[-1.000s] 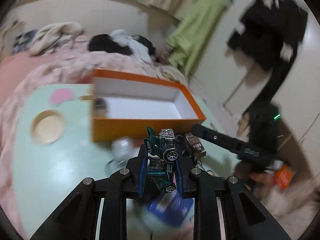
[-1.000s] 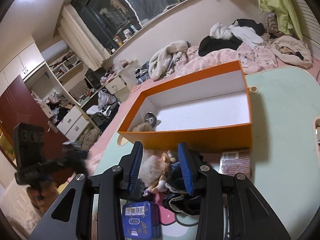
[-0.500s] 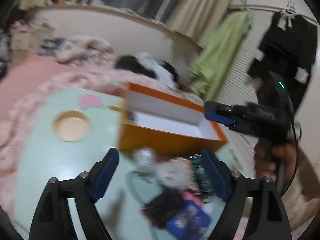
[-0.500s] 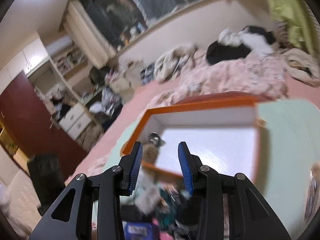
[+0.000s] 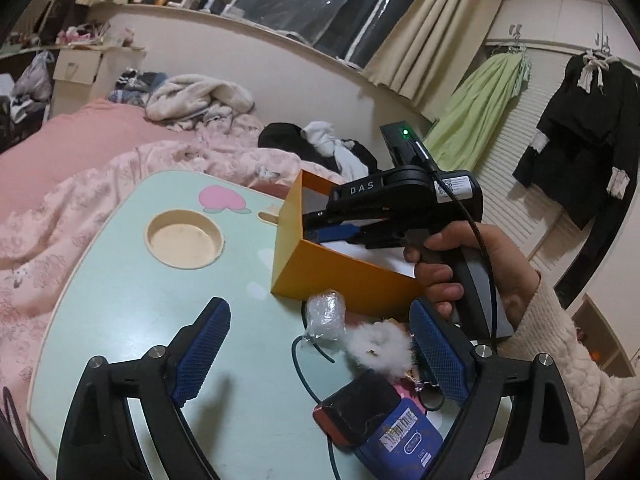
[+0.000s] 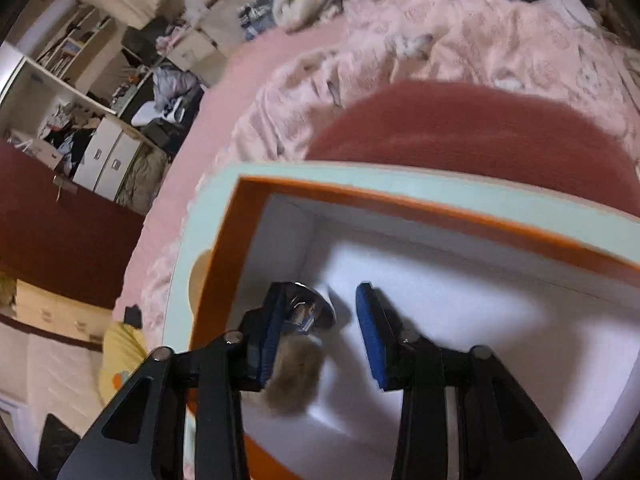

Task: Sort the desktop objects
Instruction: 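Reach the right gripper into the box toward the silver trinket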

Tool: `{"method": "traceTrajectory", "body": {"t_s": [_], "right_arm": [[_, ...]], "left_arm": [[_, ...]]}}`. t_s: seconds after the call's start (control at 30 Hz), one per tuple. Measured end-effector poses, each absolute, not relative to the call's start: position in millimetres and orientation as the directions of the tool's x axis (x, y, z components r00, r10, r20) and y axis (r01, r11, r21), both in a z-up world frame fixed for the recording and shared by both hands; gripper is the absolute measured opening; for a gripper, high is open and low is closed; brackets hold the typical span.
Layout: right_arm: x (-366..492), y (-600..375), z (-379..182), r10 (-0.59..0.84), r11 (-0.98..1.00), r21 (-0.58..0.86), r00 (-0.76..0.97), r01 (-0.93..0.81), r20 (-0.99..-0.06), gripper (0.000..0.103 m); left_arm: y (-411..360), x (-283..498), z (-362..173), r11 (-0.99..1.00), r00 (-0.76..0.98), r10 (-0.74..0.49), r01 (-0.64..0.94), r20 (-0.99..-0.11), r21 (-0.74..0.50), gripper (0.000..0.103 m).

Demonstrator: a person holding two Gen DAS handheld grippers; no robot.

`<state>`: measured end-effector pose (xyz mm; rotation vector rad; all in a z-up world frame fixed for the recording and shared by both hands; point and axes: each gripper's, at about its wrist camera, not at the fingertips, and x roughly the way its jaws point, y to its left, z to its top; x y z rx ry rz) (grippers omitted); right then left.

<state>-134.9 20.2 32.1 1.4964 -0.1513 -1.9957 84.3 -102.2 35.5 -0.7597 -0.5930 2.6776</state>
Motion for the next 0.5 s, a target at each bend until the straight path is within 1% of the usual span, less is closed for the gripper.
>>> {"method": "traceTrajectory", "body": {"t_s": [0.13,0.17,0.2,0.23,0.3,0.37,0.5], "right_arm": [[-130.6,29.5,36.8,-0.554,-0.787,0.437,-0.188,0.435,-0.811,0.023],[-128.2,35.3,37.4,-0.570,-0.782,0.456,-0.188,0.425,-0.800,0.018],[-129.3,37.9,39.8,-0.591,-0.771,0.478,-0.191,0.421,-0.784,0.003],[-127.9,44.7,42.7,-0.616,-0.758,0.502,-0.203,0.417,-0.761,0.001],[-117.3,63.1,55.8,-0.653,-0.738,0.523,-0.254,0.425,-0.714,0.001],[-106.6,76.7,67.1,-0.662,-0.735,0.520,-0.293,0.435,-0.690,0.001],[-91.4,98.4,78.4,-0.657,-0.744,0.505,-0.337,0.438,-0.675,0.001]], "left_arm": [[-105.9,85.3,35.5,-0.862,-0.818,0.386,-0.155,-0.426,-0.482,0.091],[-106.8,85.4,35.5,-0.862,-0.820,0.383,-0.153,-0.425,-0.483,0.091],[-107.4,85.7,36.3,-0.863,-0.823,0.379,-0.148,-0.424,-0.483,0.091],[-107.2,85.6,36.9,-0.865,-0.824,0.375,-0.145,-0.425,-0.481,0.091],[-106.8,85.3,38.6,-0.869,-0.826,0.367,-0.141,-0.428,-0.474,0.091],[-107.1,84.4,38.6,-0.872,-0.826,0.364,-0.139,-0.430,-0.470,0.091],[-108.5,81.6,37.4,-0.870,-0.823,0.363,-0.131,-0.437,-0.475,0.091]]}}
